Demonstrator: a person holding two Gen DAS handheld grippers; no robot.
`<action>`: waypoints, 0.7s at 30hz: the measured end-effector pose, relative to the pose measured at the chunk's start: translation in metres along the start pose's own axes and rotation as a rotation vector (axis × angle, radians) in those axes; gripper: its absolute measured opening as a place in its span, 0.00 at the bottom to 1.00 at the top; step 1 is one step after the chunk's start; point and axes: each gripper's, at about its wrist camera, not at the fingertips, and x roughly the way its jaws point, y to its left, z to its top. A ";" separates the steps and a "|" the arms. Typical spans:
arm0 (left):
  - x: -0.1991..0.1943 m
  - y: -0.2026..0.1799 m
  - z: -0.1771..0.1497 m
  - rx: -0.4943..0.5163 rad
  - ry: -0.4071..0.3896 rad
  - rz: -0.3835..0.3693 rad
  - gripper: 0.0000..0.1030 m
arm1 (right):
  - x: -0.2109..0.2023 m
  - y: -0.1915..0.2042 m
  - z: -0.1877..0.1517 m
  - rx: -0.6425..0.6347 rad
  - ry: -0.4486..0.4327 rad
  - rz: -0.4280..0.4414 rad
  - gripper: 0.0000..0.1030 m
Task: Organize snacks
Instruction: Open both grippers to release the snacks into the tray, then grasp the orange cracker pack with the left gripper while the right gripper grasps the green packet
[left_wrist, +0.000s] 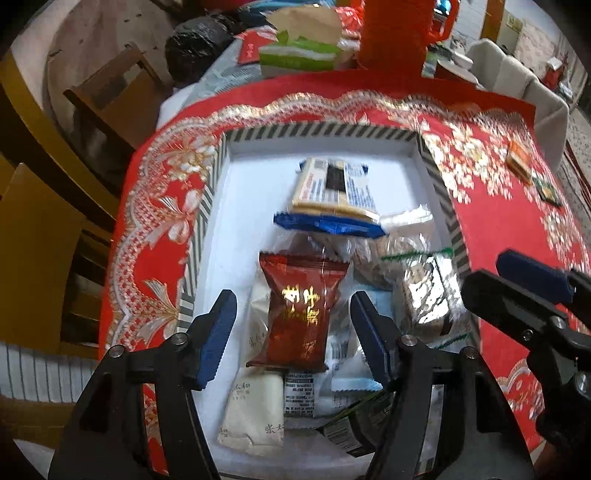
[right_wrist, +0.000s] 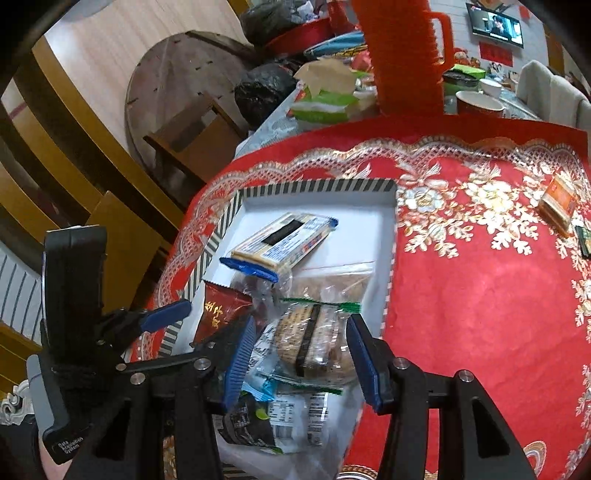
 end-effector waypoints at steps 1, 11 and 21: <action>-0.004 -0.002 0.002 -0.009 -0.014 0.010 0.62 | -0.002 -0.004 -0.001 0.005 -0.005 -0.001 0.48; -0.020 -0.080 0.022 0.022 -0.093 0.007 0.65 | -0.052 -0.118 -0.013 0.184 -0.059 -0.083 0.48; 0.007 -0.234 0.033 0.242 -0.001 -0.165 0.65 | -0.112 -0.292 -0.011 0.369 -0.088 -0.247 0.48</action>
